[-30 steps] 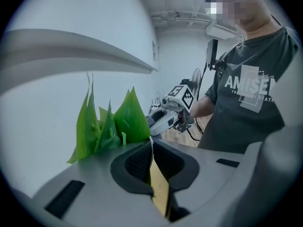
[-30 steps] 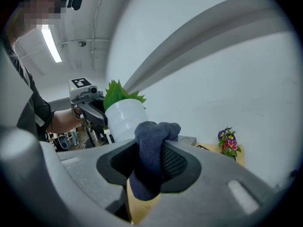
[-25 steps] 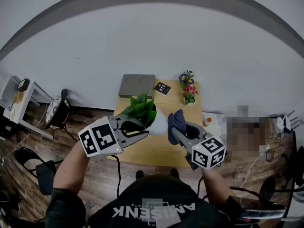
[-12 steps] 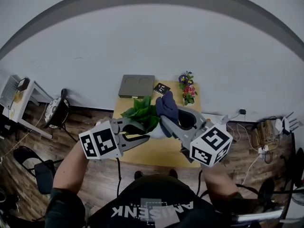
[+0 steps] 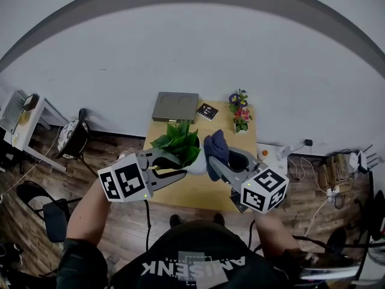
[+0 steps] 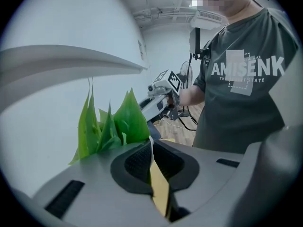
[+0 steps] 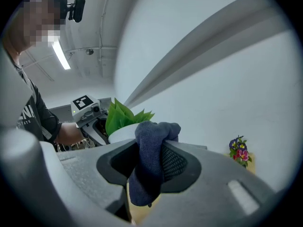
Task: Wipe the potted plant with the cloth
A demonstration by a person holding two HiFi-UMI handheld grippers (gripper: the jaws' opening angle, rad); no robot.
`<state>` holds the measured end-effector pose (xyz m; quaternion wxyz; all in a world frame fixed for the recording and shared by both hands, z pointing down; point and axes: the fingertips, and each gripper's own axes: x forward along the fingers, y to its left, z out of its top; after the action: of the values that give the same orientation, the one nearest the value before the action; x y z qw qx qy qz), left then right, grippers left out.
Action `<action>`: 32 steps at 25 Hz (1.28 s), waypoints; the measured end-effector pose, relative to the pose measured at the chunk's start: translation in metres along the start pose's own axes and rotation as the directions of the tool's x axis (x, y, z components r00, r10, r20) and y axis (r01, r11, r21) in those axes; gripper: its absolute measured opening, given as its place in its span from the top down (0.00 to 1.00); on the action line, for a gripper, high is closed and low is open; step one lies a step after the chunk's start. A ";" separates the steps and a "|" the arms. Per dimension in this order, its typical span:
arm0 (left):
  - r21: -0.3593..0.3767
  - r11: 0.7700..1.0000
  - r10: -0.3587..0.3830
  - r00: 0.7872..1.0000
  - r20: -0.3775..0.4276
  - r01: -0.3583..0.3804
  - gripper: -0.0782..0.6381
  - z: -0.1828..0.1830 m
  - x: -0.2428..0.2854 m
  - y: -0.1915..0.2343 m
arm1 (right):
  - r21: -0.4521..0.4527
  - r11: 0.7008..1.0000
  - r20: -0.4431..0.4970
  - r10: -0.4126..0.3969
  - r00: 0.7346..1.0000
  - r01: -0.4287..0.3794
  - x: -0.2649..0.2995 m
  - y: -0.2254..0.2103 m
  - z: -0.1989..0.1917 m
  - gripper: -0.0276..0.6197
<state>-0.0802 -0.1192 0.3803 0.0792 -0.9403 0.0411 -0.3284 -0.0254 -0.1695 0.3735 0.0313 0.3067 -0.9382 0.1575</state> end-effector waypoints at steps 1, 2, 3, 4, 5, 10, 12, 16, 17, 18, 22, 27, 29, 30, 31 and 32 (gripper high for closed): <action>0.000 1.000 0.001 1.000 0.001 -0.001 0.87 0.000 0.000 -0.001 | 0.007 1.000 -0.007 -0.005 1.000 0.005 -0.001 -0.002 -0.005 0.75; 0.001 1.000 0.001 1.000 0.002 -0.001 0.87 0.000 0.000 -0.001 | 0.014 1.000 -0.013 -0.009 1.000 0.010 -0.003 -0.003 -0.010 0.76; 0.002 1.000 0.001 1.000 0.004 -0.001 0.87 0.001 0.000 -0.001 | 0.019 1.000 -0.019 -0.014 1.000 0.014 -0.004 -0.004 -0.014 0.76; 0.003 1.000 0.000 1.000 0.005 0.000 0.87 0.001 0.000 -0.002 | 0.025 1.000 -0.025 -0.018 1.000 0.018 -0.005 -0.006 -0.018 0.76; 0.006 1.000 -0.002 1.000 0.005 0.002 0.87 0.001 0.000 -0.002 | 0.032 0.999 -0.029 -0.021 0.999 0.022 -0.006 -0.007 -0.022 0.75; 0.032 0.999 -0.013 1.000 -0.008 0.013 0.87 0.000 0.001 -0.007 | 0.054 0.998 -0.060 -0.034 0.998 0.037 -0.010 -0.013 -0.042 0.75; 0.057 0.998 -0.005 1.000 -0.025 0.007 0.87 -0.002 0.001 -0.008 | 0.064 0.997 -0.072 -0.036 0.997 0.040 -0.012 -0.015 -0.050 0.75; 0.092 0.995 -0.027 0.998 -0.057 0.033 0.87 -0.005 0.003 -0.014 | 0.072 0.996 -0.092 -0.052 0.994 0.059 -0.019 -0.024 -0.057 0.75; 0.102 0.994 -0.043 0.997 -0.063 0.049 0.87 -0.006 0.003 -0.017 | 0.066 0.996 -0.088 -0.056 0.995 0.062 -0.021 -0.025 -0.053 0.76; 0.112 0.991 -0.063 0.996 -0.067 0.070 0.87 -0.006 0.002 -0.021 | 0.054 0.997 -0.078 -0.054 0.995 0.058 -0.022 -0.025 -0.045 0.76; 0.145 0.980 -0.126 0.990 -0.066 0.135 0.87 -0.003 0.001 -0.030 | -0.010 1.000 -0.010 0.016 1.000 -0.016 -0.015 -0.009 0.006 0.75; 0.166 0.976 -0.136 0.990 -0.047 0.142 0.87 0.002 -0.001 -0.032 | -0.085 0.989 0.022 0.120 0.992 -0.118 -0.005 0.021 0.046 0.75; 0.160 0.978 -0.129 0.991 -0.034 0.133 0.87 0.004 -0.003 -0.031 | -0.086 0.988 0.026 0.128 0.991 -0.125 -0.005 0.023 0.048 0.75; 0.153 0.979 -0.129 0.991 -0.027 0.132 0.87 0.005 -0.003 -0.031 | -0.080 0.989 0.028 0.128 0.991 -0.126 -0.005 0.023 0.048 0.76; 0.146 0.981 -0.129 0.991 -0.021 0.131 0.87 0.005 -0.004 -0.030 | -0.073 0.989 0.028 0.128 0.991 -0.126 -0.005 0.023 0.047 0.75; 0.141 0.981 -0.128 0.992 -0.019 0.130 0.87 0.005 -0.004 -0.030 | -0.063 0.990 0.022 0.128 0.992 -0.126 -0.005 0.021 0.045 0.75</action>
<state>-0.0793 -0.0886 0.3795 0.1243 -0.9314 -0.0430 -0.3394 -0.0324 -0.1648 0.3246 0.0182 0.2474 -0.9605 0.1263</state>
